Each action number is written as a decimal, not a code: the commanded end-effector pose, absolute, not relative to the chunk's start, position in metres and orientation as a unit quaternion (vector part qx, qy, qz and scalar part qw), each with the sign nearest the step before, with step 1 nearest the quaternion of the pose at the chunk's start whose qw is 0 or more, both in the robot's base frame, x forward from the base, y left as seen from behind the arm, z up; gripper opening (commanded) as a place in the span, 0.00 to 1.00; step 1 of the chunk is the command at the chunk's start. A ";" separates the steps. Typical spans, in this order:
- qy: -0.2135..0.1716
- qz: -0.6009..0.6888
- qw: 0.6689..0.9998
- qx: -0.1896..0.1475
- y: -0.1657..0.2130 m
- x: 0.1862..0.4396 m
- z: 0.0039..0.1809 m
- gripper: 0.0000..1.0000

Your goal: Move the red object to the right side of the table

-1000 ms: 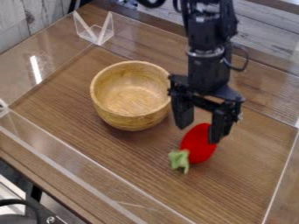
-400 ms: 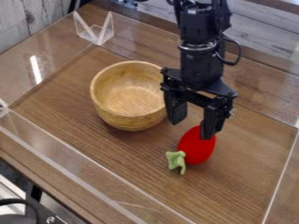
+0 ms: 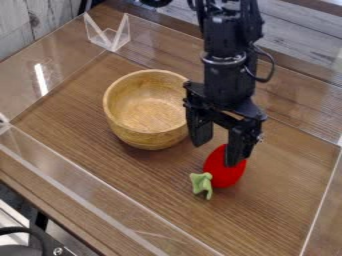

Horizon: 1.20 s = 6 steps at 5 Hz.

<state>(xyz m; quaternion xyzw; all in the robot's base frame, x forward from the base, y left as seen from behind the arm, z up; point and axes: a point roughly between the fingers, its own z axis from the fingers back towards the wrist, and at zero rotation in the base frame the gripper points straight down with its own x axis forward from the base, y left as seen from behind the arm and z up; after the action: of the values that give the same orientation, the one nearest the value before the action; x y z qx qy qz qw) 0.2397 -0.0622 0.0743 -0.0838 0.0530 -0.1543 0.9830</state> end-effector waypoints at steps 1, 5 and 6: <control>0.041 -0.136 0.986 -0.082 -0.062 0.240 0.064 1.00; 0.017 -0.007 0.997 -0.077 -0.063 0.230 0.066 0.00; 0.003 -0.019 0.997 -0.076 -0.079 0.240 0.072 0.00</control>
<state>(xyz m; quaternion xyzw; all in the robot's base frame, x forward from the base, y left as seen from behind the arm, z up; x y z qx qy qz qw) 0.2319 -0.0779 0.0633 -0.0740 0.0239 -0.0170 0.9968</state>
